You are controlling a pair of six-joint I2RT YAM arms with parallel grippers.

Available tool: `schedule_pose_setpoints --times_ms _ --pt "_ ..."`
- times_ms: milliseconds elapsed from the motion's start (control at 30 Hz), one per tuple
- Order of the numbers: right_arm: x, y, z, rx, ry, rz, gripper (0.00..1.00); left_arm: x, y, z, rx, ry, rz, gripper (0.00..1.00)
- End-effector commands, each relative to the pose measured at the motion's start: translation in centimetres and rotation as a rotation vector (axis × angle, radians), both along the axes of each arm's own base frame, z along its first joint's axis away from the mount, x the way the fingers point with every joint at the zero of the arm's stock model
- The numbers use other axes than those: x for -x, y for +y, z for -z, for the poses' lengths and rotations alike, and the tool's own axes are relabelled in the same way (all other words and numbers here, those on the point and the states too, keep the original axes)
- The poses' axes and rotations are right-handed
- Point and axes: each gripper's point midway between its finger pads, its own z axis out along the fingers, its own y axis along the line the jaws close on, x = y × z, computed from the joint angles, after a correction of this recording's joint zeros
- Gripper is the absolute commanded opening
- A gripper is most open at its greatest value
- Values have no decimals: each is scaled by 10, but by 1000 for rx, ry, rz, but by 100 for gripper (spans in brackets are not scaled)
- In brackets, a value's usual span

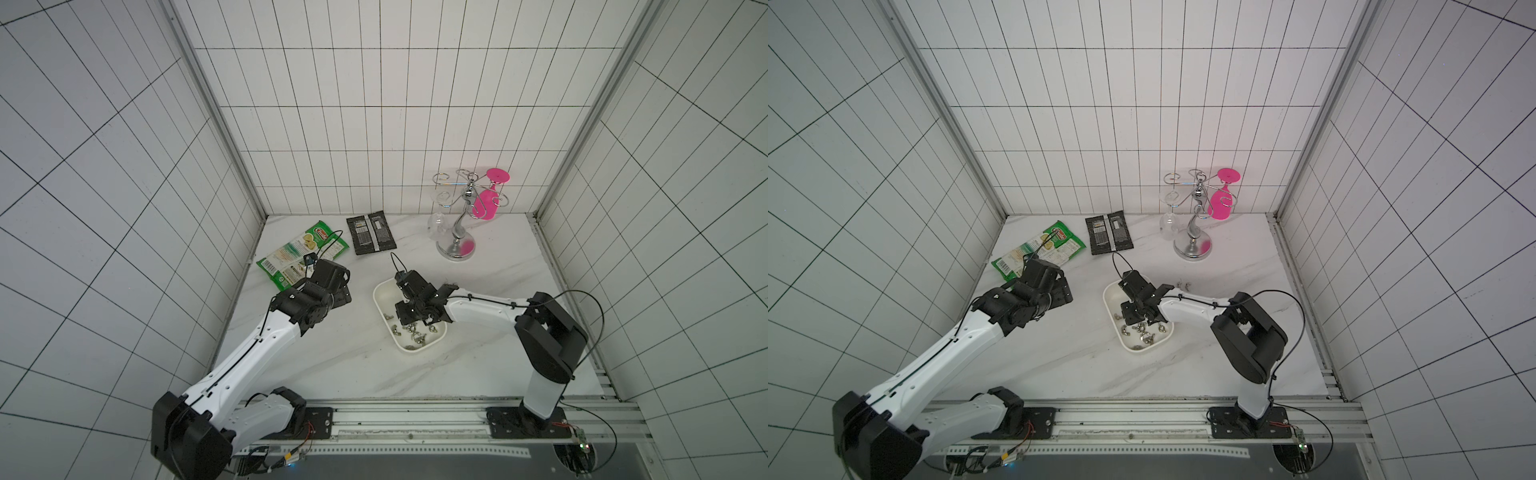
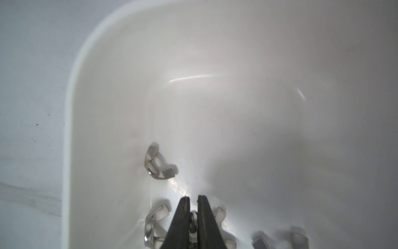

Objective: Take out the wing nut from the storage box
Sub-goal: Pick up the wing nut from the storage box, then place the wing nut at the center of the board.

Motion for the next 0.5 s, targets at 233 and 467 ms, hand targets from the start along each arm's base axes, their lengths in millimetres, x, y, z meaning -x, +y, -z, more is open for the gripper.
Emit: schedule_pose_setpoints --times_ms 233,467 --pt "-47 -52 -83 -156 -136 174 11 1 -1 -4 12 -15 -1 85" --pt "-93 -141 -65 -113 -137 397 11 -1 -3 -5 19 -16 3 85"
